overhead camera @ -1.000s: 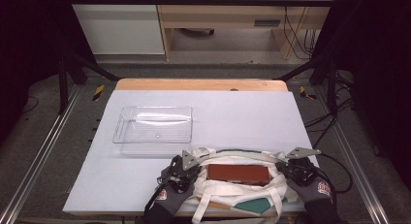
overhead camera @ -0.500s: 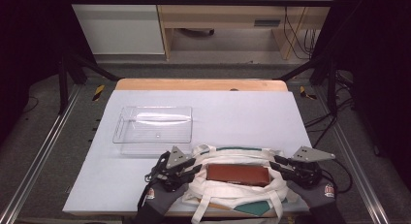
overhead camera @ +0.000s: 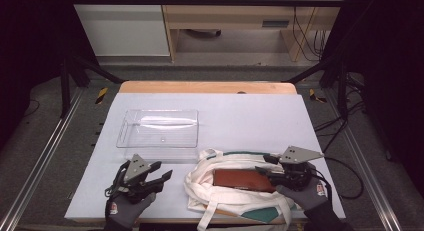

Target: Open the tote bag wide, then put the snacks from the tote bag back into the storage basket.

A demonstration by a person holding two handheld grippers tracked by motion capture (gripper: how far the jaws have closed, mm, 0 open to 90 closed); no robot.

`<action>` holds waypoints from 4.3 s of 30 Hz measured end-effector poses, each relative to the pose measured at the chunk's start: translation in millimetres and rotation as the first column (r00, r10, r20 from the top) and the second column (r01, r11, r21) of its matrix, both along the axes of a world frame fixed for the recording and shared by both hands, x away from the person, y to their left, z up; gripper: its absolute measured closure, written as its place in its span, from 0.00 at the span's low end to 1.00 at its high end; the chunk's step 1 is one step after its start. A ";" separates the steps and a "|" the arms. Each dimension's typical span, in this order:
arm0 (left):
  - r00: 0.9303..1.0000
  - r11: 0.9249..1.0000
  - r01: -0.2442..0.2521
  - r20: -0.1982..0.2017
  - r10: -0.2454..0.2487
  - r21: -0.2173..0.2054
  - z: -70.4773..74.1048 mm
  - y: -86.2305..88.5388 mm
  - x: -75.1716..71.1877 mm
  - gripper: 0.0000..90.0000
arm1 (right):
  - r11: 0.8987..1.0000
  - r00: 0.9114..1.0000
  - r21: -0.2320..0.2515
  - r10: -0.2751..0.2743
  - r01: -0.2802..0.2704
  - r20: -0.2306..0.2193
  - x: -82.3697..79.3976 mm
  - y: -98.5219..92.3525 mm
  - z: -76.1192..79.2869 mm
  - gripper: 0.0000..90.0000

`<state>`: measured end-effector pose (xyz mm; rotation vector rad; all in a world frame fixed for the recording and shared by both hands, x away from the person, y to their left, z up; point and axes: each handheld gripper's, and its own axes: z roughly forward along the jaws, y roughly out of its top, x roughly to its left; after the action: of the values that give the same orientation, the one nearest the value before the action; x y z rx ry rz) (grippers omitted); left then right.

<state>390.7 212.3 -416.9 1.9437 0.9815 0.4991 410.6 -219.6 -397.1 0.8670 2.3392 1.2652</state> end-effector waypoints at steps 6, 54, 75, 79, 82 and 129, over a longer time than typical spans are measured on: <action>1.000 1.000 -0.019 -0.013 0.019 -0.013 -8.7 7.1 4.9 0.50 | 0.998 0.997 -0.036 0.046 -0.048 -0.055 0.6 12.0 -12.4 0.49; 0.929 0.929 0.367 0.032 -0.369 0.045 13.2 -130.2 17.7 0.48 | 0.967 0.968 0.046 -0.250 0.250 0.005 -8.0 -47.6 -19.8 0.33; 0.867 0.852 0.499 -0.070 -0.494 0.159 -7.6 -176.7 27.2 0.46 | 0.960 0.961 0.045 -0.277 0.277 0.009 -4.9 -48.3 -19.2 0.32; 0.865 0.849 0.502 -0.092 -0.493 0.167 -12.7 -174.3 33.0 0.44 | 0.959 0.960 0.053 -0.281 0.280 0.010 -4.5 -48.2 -18.8 0.29; 0.861 0.845 0.509 -0.095 -0.500 0.166 -13.4 -174.1 32.8 0.43 | 0.957 0.958 0.065 -0.286 0.284 0.025 -5.0 -48.6 -16.9 0.25; 0.815 0.787 0.579 -0.164 -0.555 0.215 -29.2 -178.9 51.5 0.29 | 0.961 0.961 0.051 -0.274 0.272 0.028 -4.8 -45.6 -19.4 0.19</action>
<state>442.2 33.4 -446.0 2.3825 0.3417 0.1876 405.9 -265.1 -416.5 1.1290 2.0819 1.2110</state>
